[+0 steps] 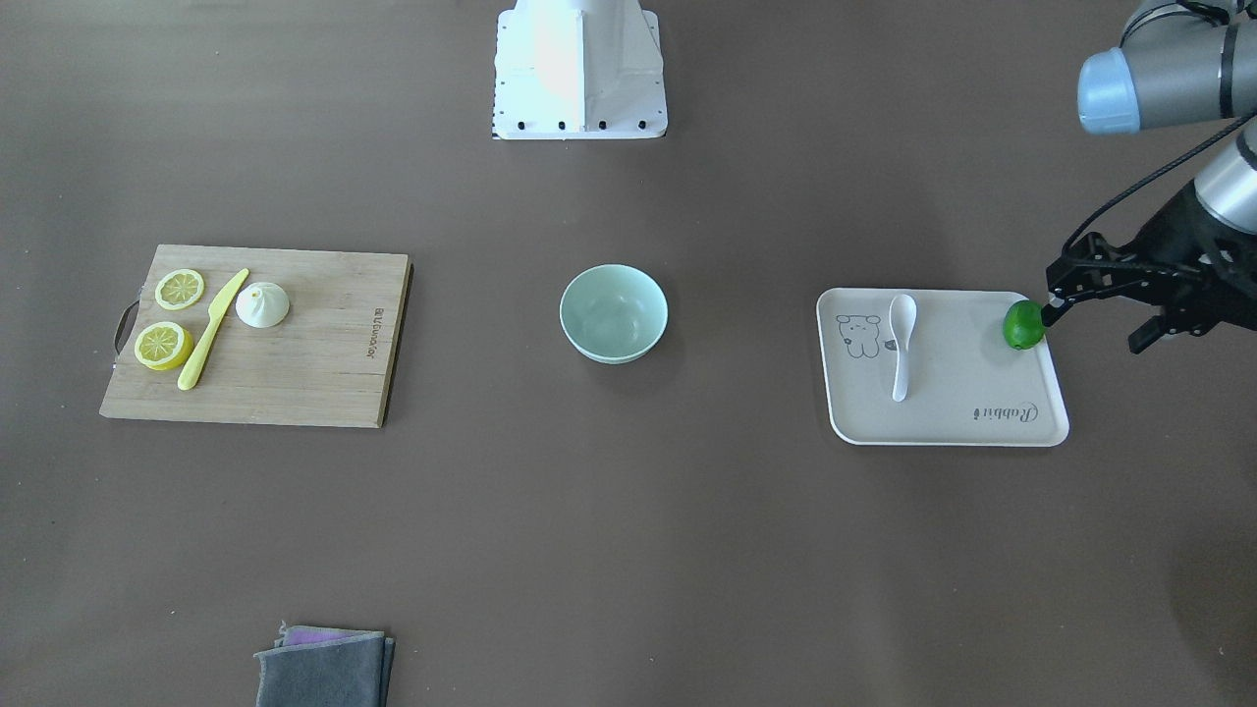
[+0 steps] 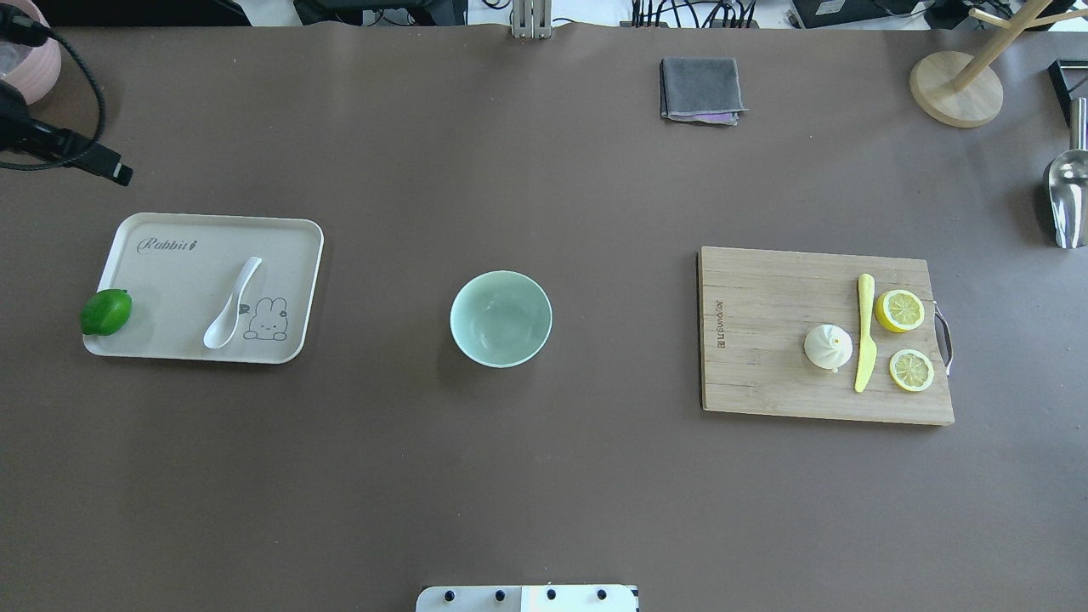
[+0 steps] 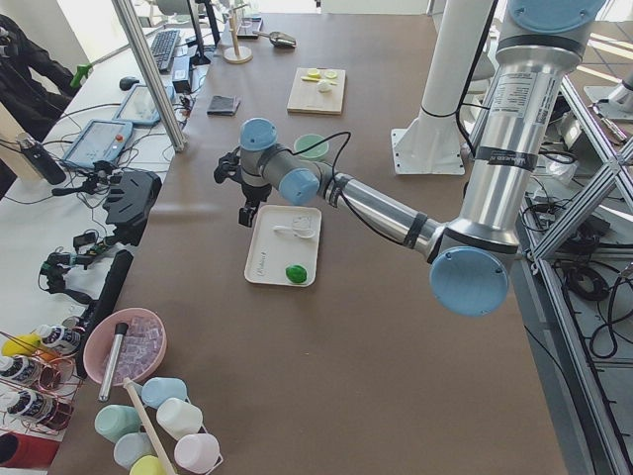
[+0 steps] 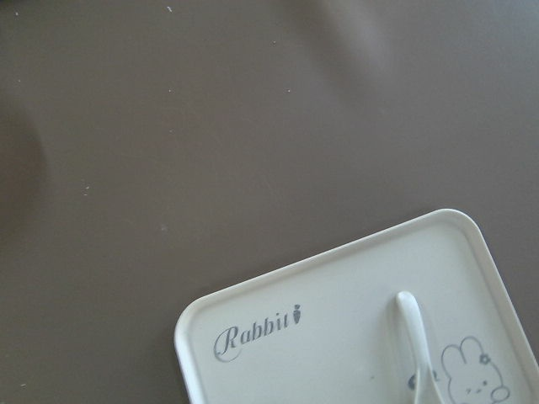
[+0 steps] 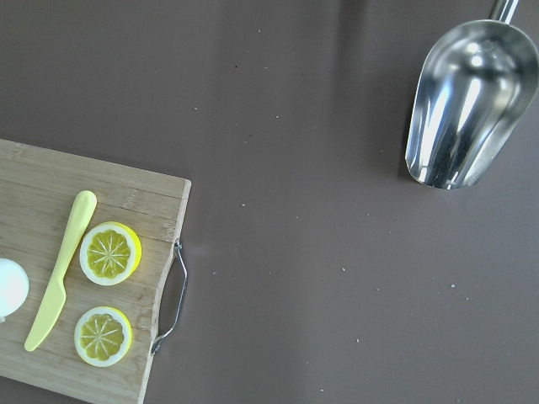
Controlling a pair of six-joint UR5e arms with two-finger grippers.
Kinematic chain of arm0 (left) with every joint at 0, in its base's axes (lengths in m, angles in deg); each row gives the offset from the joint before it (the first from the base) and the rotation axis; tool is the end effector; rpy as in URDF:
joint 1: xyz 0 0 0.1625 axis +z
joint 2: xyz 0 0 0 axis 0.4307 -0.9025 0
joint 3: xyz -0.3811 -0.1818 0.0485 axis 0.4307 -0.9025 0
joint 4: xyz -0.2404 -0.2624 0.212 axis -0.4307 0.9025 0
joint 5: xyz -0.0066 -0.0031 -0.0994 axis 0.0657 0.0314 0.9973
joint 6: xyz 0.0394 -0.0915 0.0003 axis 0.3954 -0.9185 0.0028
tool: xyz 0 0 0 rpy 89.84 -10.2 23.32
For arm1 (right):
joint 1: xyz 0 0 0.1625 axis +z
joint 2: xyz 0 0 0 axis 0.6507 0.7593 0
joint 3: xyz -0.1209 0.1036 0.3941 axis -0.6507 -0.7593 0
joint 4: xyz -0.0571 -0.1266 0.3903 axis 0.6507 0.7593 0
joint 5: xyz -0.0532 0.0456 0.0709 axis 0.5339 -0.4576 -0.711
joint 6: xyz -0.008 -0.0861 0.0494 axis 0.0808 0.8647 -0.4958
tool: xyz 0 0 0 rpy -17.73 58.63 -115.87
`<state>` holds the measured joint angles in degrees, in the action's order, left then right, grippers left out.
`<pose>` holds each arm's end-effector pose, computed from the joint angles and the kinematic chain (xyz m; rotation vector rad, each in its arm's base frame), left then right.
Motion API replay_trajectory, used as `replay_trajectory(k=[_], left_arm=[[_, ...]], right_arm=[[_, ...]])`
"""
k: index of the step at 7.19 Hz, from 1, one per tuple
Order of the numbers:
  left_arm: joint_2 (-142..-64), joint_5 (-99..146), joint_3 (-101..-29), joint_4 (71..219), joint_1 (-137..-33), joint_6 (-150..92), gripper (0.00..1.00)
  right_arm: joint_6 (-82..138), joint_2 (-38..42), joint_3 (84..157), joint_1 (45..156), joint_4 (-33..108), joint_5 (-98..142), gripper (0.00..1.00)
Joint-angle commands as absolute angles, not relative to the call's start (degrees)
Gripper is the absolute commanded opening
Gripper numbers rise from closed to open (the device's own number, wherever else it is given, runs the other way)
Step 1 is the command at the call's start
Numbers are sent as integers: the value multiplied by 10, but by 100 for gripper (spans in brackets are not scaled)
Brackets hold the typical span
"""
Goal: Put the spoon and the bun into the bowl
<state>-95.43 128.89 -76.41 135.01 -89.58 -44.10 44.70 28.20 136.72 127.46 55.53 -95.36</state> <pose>0.1841 -0.5471 0.4101 0.3252 0.8629 0.1674 0.0324 -0.4463 0.5480 0.1033 -0.8780 -0.1141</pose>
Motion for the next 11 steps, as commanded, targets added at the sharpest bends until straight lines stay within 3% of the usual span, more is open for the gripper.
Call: replay_trajectory(k=[1, 9, 10, 11], left_arm=[[-960, 1197, -752, 1408, -795, -604, 98], [-962, 1159, -667, 1460, -693, -614, 97], [-961, 1159, -667, 1460, -693, -614, 88], [-958, 1159, -667, 1460, -691, -613, 68]], right_arm=[[395, 272, 1363, 1253, 547, -988, 100], [271, 202, 1369, 1169, 546, -990, 100], [270, 195, 1369, 1165, 546, -989, 100], [270, 193, 1368, 1158, 546, -988, 100]])
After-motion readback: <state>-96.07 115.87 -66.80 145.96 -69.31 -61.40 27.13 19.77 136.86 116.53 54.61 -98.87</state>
